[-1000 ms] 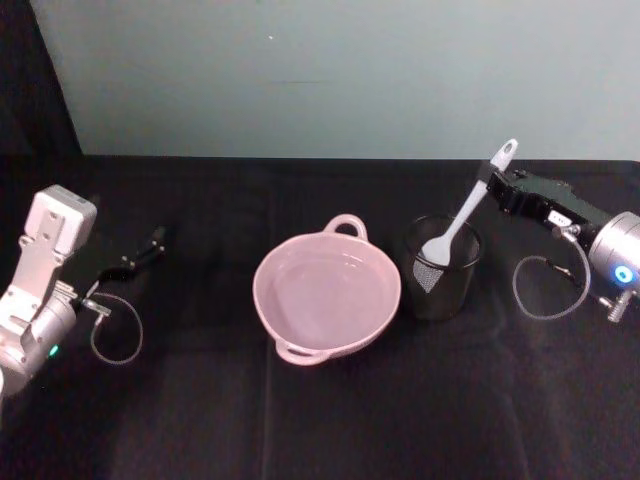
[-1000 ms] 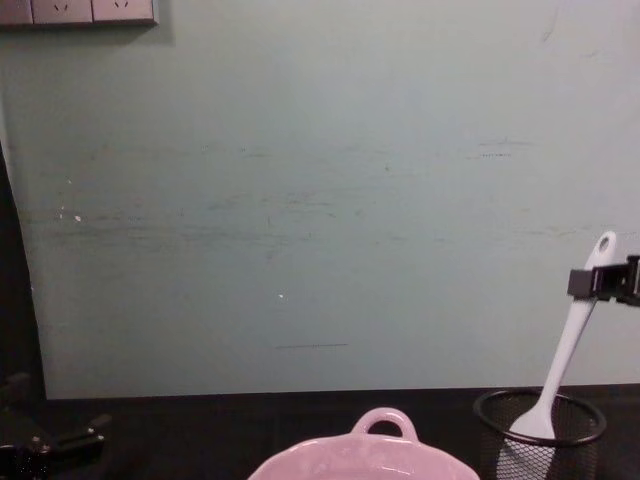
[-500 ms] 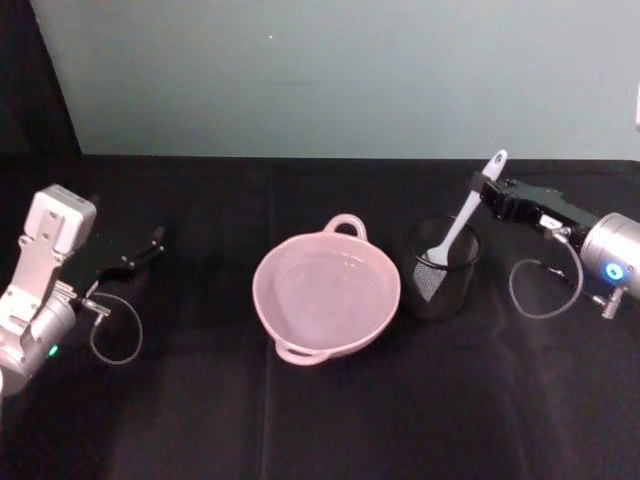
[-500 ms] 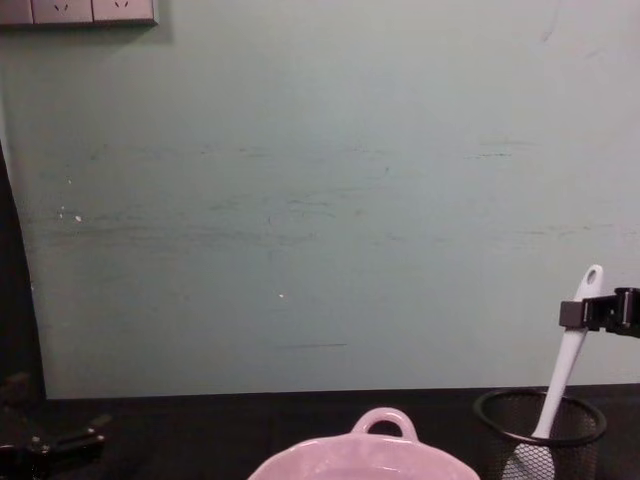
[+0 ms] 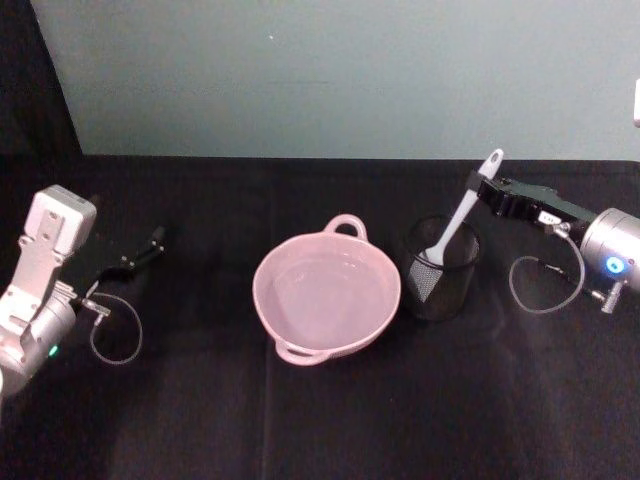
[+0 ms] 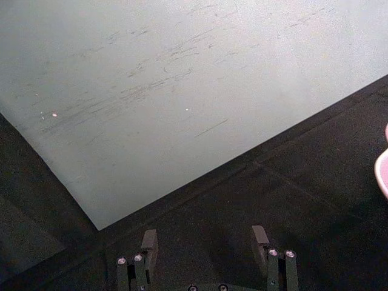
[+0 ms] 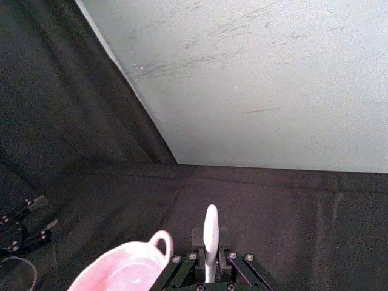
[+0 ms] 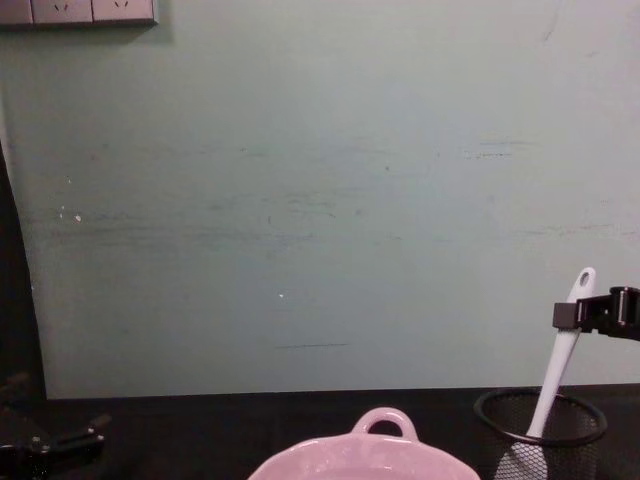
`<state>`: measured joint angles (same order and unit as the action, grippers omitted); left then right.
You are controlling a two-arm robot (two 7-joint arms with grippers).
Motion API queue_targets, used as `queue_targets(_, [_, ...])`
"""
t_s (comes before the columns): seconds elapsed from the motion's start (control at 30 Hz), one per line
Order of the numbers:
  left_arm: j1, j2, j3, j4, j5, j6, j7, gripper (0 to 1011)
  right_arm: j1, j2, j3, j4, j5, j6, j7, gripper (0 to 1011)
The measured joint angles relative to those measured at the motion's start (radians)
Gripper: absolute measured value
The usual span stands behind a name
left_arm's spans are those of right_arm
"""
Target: Use the one hand to pick up the spoon and stir the clear water in the bowl.
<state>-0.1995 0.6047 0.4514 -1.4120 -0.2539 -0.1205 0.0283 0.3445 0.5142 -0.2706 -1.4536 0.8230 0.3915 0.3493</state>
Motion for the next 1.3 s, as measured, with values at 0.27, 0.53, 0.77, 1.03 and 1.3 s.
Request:
queue_targets(0.27, [0.0,0.0,0.0,0.0,0.0,0.0,0.0,1011,0.006,0.011,-0.016,0.005,0.019,0.0,0.005,125])
queue_targets(0.53, [0.0,0.0,0.0,0.0,0.0,0.0,0.0,1011,0.012,0.017,-0.039,0.018,0.031,-0.013,0.0,125])
queue_targets(0.77, [0.0,0.0,0.0,0.0,0.0,0.0,0.0,1011,0.012,0.019,-0.044,0.021,0.039,-0.018,-0.008,125])
queue_targets(1.03, [0.0,0.0,0.0,0.0,0.0,0.0,0.0,1011,0.011,0.019,-0.044,0.021,0.038,-0.017,-0.008,125])
queue_targets(1.3, [0.0,0.0,0.0,0.0,0.0,0.0,0.0,1011,0.009,0.03,-0.053,0.011,0.029,-0.034,-0.009,125])
